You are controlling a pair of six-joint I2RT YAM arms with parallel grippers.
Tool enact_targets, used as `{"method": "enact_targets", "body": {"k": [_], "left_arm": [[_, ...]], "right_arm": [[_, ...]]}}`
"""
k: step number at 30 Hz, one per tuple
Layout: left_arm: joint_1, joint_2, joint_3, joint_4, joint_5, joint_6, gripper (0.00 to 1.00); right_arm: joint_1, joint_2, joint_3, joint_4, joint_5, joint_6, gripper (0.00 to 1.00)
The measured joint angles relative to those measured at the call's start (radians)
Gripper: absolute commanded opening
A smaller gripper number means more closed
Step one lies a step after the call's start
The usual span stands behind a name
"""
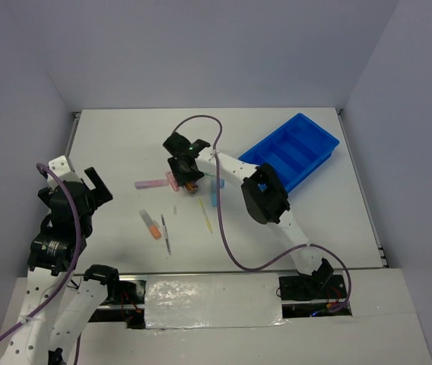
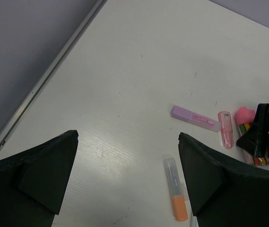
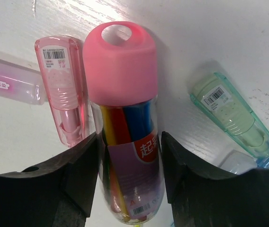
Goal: Sort the stationery into containers
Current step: Pick up the stationery from the center of the board, then place the stationery in the storage box.
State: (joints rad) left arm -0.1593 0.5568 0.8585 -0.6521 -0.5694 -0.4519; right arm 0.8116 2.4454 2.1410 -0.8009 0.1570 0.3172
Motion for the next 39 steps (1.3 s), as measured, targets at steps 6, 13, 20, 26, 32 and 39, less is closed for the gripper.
{"method": "enact_targets", "body": {"k": [6,13,20,26,32,39], "left_arm": [[0.0,0.003,0.0,0.001,0.006,0.0,0.99],[0.0,0.02,0.0,0.001,0.01,0.001,0.99],[0.0,0.026,0.0,0.006,0.017,0.002,0.99],[0.0,0.105,0.001,0.021,0.037,0.003,0.99],[0.0,0.114,0.001,0.027,0.059,0.004,0.99],[0.0,0.109,0.001,0.029,0.058,0.004,0.99]], "right_arm": [[-0.002,-0.045,-0.052,0.016,-0.005,-0.017,0.0],[-0.068,-0.47,-0.373,0.15,-0.109,-0.198,0.0],[-0.354,-0.977,-0.764,0.313,-0.084,-0.549,0.0],[-0.458,-1.017,-0.997,0.352,-0.06,-0.7,0.0],[-0.457,-1.008,-1.047,0.37,-0.087,-0.795,0.0],[-0.476,-0.894,-1.034,0.387,-0.112,-0.811,0.11]]}}
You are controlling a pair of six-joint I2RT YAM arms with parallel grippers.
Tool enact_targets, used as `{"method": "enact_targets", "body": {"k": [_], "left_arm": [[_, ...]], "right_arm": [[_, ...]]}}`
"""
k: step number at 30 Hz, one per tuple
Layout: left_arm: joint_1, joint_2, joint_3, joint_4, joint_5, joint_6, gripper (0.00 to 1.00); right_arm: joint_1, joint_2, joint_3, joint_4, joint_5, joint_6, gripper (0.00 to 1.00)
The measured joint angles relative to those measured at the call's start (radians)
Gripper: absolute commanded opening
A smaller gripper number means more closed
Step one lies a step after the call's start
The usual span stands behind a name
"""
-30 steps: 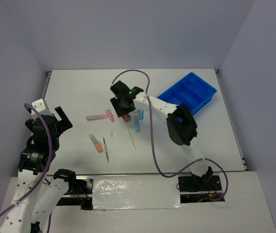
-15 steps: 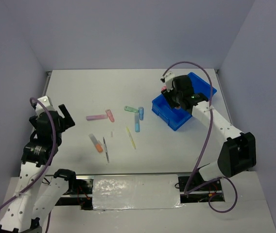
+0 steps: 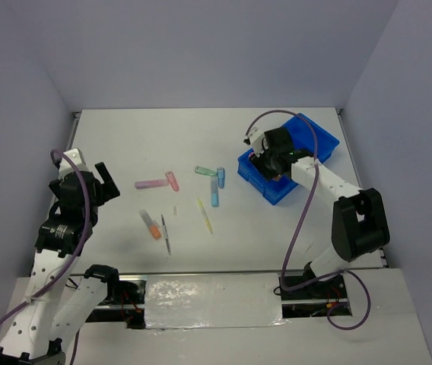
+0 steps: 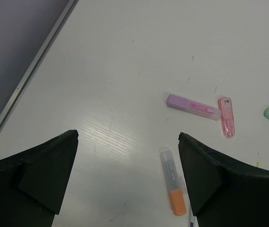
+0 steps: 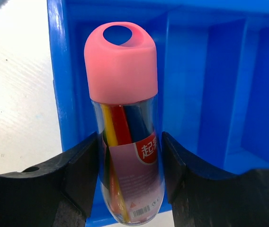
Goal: Sort the stationery into containers
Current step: Place the stationery in the storage box, then pick up the pen from the center of the board.
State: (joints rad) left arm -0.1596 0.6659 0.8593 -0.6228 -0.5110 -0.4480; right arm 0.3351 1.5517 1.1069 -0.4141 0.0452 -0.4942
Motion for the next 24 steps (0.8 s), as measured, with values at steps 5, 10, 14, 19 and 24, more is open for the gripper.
{"method": "enact_targets", "body": {"k": [5,10,14,19,24], "left_arm": [[0.0,0.0,0.0,0.0,0.0,0.0,0.99],[0.0,0.0,0.0,0.0,0.0,0.0,0.99],[0.0,0.0,0.0,0.0,0.0,0.0,0.99],[0.0,0.002,0.0,0.0,-0.002,0.0,0.99],[0.002,0.015,0.0,-0.004,-0.026,-0.003,0.99]], "right_arm": [[-0.002,0.025,0.0,-0.003,-0.005,0.003,0.41],[-0.002,0.024,0.012,-0.004,0.004,0.015,0.75],[-0.002,0.001,0.015,-0.001,0.008,0.025,0.77],[-0.001,-0.066,0.039,-0.012,0.002,0.052,1.0],[0.123,-0.175,0.039,0.07,0.106,0.225,1.0]]}}
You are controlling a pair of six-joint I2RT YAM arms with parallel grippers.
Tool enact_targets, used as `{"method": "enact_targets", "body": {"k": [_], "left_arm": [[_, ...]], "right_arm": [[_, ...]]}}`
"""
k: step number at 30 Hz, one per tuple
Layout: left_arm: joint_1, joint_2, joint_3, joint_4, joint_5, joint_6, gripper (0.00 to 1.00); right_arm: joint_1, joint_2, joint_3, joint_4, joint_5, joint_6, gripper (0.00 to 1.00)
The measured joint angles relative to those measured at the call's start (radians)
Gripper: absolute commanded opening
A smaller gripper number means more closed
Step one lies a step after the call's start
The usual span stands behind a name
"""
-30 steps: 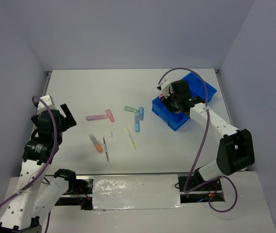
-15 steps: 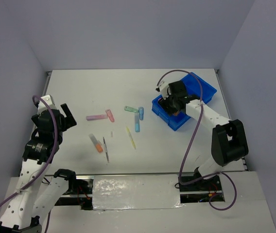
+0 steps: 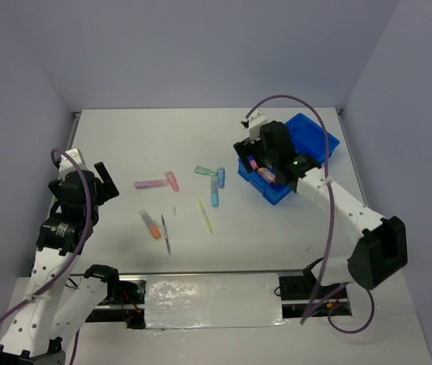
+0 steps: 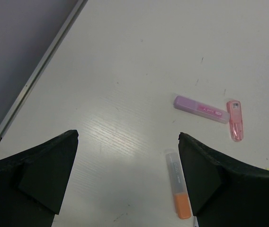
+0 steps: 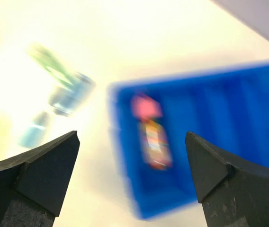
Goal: Sort the stationery into containers
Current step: Pick up the pen from the center of the board.
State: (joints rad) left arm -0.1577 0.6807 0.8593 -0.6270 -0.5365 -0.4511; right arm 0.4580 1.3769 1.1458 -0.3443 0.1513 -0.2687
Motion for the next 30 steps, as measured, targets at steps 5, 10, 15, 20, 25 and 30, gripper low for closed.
{"method": "enact_targets", "body": {"k": [5,10,15,20,25,30], "left_arm": [[0.006,0.016,0.002,-0.018,-0.044,-0.031,0.99],[0.006,0.008,0.002,-0.029,-0.053,-0.068,0.99],[0.006,0.0,0.002,-0.028,-0.04,-0.076,0.99],[0.006,0.019,0.006,-0.028,-0.021,-0.071,0.99],[0.006,0.029,0.006,-0.027,0.01,-0.053,0.99],[0.006,0.025,0.006,-0.026,0.03,-0.046,0.99]], "right_arm": [[0.217,-0.092,0.002,0.073,-0.021,0.301,1.0],[0.302,0.002,0.01,0.044,0.019,0.513,0.79],[0.447,0.2,0.014,-0.032,0.052,0.624,0.65],[0.524,0.341,0.022,-0.103,0.076,0.674,0.57],[0.525,0.403,0.069,-0.129,0.085,0.692,0.57],[0.524,0.469,0.119,-0.129,0.089,0.692,0.57]]}}
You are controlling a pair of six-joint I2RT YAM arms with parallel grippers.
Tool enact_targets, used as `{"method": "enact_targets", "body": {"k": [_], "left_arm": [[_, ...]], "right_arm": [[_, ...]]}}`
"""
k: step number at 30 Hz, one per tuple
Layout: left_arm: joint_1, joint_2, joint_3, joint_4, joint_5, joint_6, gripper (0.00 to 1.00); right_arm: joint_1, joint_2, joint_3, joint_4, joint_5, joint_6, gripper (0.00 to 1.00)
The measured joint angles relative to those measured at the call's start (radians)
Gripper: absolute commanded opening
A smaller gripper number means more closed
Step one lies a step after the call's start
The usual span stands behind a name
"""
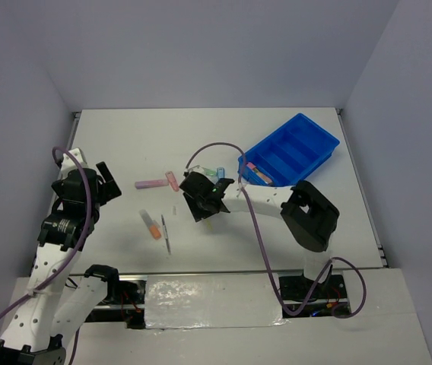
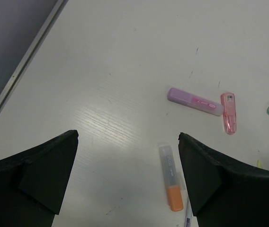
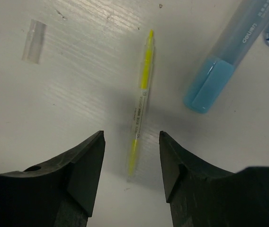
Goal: Sort the stationery into containers
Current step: Pick up the pen from the center of the board.
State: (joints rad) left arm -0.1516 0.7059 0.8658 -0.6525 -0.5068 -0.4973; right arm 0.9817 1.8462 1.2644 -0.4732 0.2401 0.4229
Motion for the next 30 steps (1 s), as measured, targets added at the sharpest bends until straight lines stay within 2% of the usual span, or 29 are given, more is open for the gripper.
{"method": "enact_targets", "body": {"k": [8,11,12,15,18,24,30], "left_arm": [[0.0,-0.002,0.0,0.001,0.016,0.001,0.99],[0.0,-0.002,0.0,0.001,0.019,0.002,0.99],[0.0,-0.002,0.0,0.001,0.02,0.002,0.99],[0.0,-0.002,0.0,0.001,0.023,0.002,0.99],[0.0,-0.001,0.0,0.001,0.027,0.002,0.99],[-0.019,0.093,0.039,0.001,0.106,-0.005,0.99],[-0.31,0.388,0.144,0.022,0.095,-0.1,0.98]], "right_arm": [[0.0,0.078,0.012,-0.026,0.007,0.0,0.56],[0.0,0.093,0.028,-0.028,0.006,-0.002,0.48],[0.0,0.099,0.033,-0.028,0.006,-0.001,0.43],[0.0,0.109,0.045,-0.023,0.0,0.0,0.19],[-0.002,0.11,0.044,-0.025,0.002,0.004,0.0],[0.003,0.021,-0.019,-0.036,-0.021,0.01,0.0],[0.015,-0.364,-0.022,-0.137,0.068,0.047,0.0]]}}
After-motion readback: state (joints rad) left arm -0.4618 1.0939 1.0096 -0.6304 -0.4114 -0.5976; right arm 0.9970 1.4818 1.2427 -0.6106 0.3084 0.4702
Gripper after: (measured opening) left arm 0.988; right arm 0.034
